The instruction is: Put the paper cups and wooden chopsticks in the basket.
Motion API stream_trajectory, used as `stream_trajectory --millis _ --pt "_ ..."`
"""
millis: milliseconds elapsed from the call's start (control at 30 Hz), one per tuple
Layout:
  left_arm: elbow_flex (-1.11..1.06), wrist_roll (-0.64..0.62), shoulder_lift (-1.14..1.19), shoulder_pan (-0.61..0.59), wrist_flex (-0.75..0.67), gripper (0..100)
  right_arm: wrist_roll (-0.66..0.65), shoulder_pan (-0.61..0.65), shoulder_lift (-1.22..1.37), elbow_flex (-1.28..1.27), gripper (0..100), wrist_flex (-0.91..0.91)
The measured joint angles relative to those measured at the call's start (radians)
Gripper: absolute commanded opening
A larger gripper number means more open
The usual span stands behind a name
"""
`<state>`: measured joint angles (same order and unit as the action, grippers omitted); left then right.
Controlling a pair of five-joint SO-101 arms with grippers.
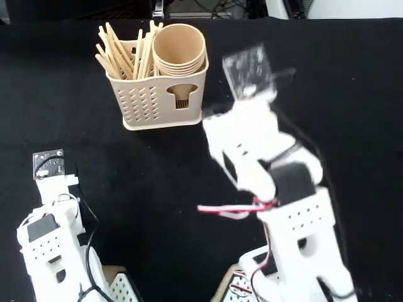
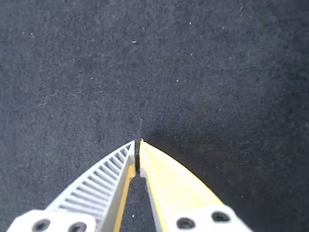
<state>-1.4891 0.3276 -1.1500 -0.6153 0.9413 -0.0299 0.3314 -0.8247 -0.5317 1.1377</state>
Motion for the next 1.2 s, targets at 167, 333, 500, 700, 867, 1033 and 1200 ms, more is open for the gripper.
stream_trajectory --millis 167,333,500,700,867,1033,1200 --pt "0.000 0.000 0.000 -0.021 0.000 3 0.000 -0.032 -0.229 -0.400 1.8 -0.109" --pt "-0.015 0.000 -0.078 -0.021 0.018 3 0.000 -0.098 -0.417 -0.752 1.8 -0.308" --pt "-0.064 -0.002 -0.319 0.060 0.141 3 0.000 -0.143 -0.560 -0.973 1.8 -0.377" --pt "-0.138 -0.003 -0.643 0.210 0.298 3 0.002 -0.152 -0.707 -1.131 1.8 -0.384" --pt "-0.140 -0.003 -0.635 0.273 0.301 3 0.002 -0.155 -0.795 -1.163 1.7 -0.298" --pt "-0.184 -0.003 -0.667 0.393 0.301 3 0.002 -0.153 -0.878 -1.166 1.7 -0.164" --pt "-0.192 -0.003 -0.667 0.489 0.299 3 0.002 -0.184 -0.913 -1.165 1.6 -0.055"
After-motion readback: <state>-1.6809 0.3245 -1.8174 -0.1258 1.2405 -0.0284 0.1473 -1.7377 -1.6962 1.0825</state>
